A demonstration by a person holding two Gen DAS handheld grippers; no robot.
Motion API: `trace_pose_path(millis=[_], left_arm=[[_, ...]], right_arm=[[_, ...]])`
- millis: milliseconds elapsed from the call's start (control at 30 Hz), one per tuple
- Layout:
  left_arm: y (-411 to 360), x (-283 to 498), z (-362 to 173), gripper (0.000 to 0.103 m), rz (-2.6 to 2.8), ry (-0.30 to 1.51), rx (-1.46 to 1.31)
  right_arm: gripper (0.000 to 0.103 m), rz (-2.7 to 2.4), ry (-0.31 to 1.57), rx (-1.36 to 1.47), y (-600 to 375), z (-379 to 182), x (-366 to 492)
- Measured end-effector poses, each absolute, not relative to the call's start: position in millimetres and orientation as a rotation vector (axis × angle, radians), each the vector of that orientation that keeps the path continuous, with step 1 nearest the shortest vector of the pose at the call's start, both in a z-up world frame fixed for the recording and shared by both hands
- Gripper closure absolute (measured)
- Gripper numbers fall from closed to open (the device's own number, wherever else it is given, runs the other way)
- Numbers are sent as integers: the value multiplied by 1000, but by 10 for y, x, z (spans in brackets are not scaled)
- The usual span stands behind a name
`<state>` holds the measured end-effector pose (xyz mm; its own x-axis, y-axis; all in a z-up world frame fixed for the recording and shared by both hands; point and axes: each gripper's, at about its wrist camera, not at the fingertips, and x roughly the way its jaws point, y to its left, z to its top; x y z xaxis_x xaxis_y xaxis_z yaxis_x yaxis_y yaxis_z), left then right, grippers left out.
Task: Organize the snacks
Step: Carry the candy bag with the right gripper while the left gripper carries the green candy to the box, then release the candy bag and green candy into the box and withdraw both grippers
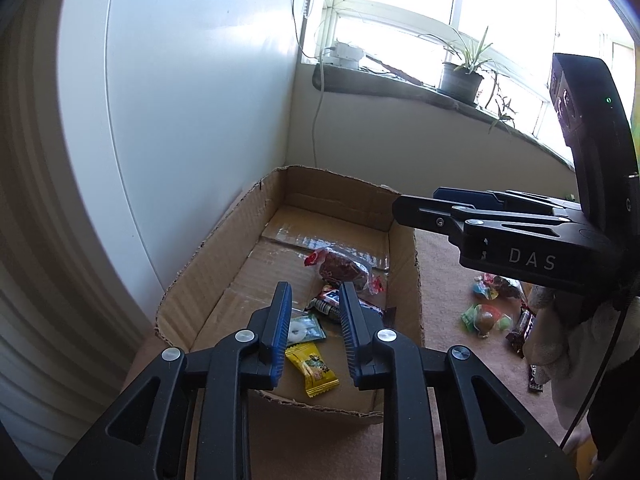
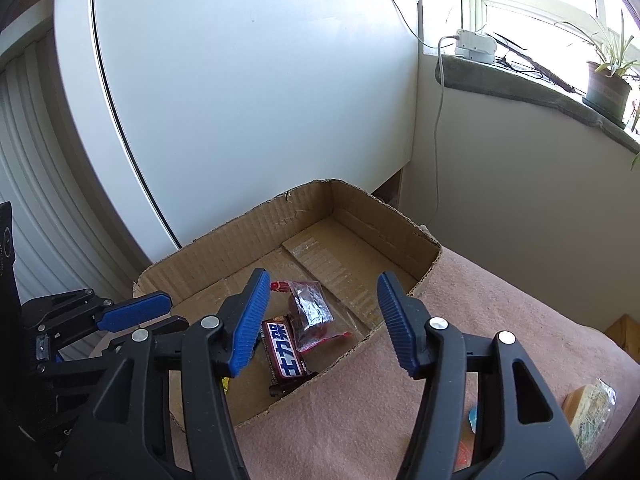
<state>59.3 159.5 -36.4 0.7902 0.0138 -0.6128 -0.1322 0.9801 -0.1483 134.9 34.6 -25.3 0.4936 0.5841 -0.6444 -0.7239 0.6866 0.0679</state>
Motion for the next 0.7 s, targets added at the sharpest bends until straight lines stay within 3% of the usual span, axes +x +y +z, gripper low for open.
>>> trace_pose_path(millis=[233, 700], left_arm=[[1490, 492, -283, 73, 66, 631, -181], [1074, 347, -200, 73, -32, 612, -166]], right_arm=[[44, 783, 667, -213, 163, -138, 1209], [44, 720, 613, -204, -651, 48, 743]])
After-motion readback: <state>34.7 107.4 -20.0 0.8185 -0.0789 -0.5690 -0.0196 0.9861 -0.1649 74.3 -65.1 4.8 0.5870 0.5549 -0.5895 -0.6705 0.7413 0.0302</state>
